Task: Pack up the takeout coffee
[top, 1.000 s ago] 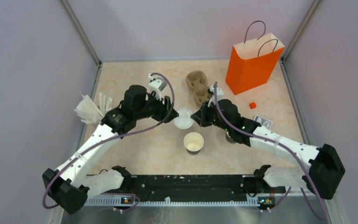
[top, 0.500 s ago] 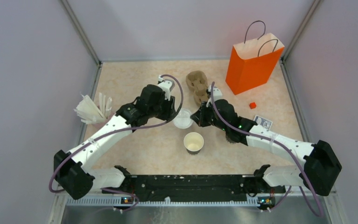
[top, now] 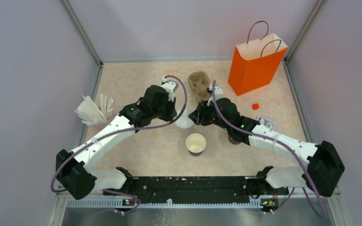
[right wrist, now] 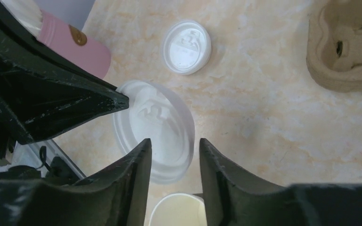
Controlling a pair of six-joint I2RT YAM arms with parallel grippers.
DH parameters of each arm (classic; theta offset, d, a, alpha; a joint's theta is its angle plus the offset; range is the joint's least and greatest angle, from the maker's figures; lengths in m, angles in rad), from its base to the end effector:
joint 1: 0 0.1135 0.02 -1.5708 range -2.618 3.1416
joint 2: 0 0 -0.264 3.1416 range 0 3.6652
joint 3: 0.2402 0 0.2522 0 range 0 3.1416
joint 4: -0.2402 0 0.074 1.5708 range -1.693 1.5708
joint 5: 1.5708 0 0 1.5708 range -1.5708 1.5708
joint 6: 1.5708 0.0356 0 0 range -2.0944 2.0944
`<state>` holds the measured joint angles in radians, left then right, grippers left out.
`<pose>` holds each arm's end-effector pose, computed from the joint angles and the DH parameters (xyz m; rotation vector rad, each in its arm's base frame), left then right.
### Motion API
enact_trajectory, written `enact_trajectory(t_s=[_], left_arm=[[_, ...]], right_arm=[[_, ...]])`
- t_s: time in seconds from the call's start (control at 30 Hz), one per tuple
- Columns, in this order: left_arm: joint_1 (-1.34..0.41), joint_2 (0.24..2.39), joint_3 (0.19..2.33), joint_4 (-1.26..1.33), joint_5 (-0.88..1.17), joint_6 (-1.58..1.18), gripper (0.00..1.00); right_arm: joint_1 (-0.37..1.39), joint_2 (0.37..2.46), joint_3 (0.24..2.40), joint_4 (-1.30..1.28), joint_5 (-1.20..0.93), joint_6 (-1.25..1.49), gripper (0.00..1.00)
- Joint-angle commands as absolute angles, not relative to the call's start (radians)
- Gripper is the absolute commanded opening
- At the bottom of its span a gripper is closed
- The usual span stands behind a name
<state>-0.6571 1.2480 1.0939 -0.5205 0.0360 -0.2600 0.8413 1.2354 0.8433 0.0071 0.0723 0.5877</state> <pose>0.2154 -0.1678 0.3171 0.4731 2.2506 -0.5265 0.1911 0.2099 0.2835 -0.2104 2.0469 0.8520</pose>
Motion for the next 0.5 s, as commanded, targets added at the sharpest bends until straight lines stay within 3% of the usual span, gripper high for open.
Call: enact_trajectory(t_s=[0.0,0.13,0.2,0.23,0.47], left_arm=[[-0.654,1.229,1.117,-0.462,0.064,-0.294,0.00],[-0.641,1.199,1.139,-0.460,0.122,-0.318,0.00],[-0.608,1.188,1.151,-0.458,0.197,-0.349,0.00],[-0.585,1.184,1.155,-0.451,0.250,-0.368,0.00],[-0.396,1.133,1.084,-0.252,0.754,-0.584,0.00]], right_arm=[[0.839,1.142,0.882,0.083,0.025,0.490,0.51],[0.839,0.985,0.829,0.160,-0.031,0.335,0.67],[0.840,0.897,0.747,0.266,-0.058,0.222,0.87],[0.840,0.855,0.691,0.351,-0.068,0.168,0.91],[0.839,0.597,0.384,0.747,-0.374,-0.198,0.93]])
